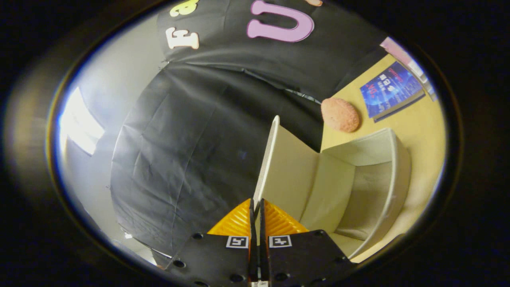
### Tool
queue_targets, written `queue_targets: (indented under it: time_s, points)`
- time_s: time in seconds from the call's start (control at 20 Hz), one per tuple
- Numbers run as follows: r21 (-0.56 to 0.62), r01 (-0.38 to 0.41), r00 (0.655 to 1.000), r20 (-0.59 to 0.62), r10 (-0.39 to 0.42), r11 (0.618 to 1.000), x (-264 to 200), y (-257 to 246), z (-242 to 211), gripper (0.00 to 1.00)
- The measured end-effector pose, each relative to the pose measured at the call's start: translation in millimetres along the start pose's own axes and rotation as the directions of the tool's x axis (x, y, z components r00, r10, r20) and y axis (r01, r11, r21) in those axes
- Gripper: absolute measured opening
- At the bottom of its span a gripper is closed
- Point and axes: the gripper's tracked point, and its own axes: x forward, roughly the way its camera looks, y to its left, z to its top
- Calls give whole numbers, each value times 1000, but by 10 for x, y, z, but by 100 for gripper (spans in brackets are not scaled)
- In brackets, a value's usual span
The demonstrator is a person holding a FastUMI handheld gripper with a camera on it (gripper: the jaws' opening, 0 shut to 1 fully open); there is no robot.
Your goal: Open the storage box then place both shoes into the box .Put the left shoe in first, then the right shoe, with the right side of both shoes facing outward in a uniform manner.
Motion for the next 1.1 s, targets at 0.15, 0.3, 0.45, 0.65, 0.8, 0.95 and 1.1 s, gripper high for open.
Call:
queue_targets:
  time_s: [0.15, 0.3, 0.45, 0.65, 0.8, 0.95, 1.1]
  points:
    - [-4, -7, 999, -53, 7, 1000, 443, 108, -181, 5]
    - [4, 1, 996, -85, 0, 1000, 821, 112, -346, 5]
    - [22, 25, 995, -96, -23, 999, 1172, 74, -427, 5]
    - [47, 70, 994, -90, -66, 996, 1507, 23, -489, 5]
    - [37, 90, 992, -87, -87, 995, 1576, -7, -524, 9]
    - [18, 136, 988, -69, -135, 990, 1613, -180, -449, 11]
    - [14, 156, 987, -45, -155, 988, 1556, -228, -332, 11]
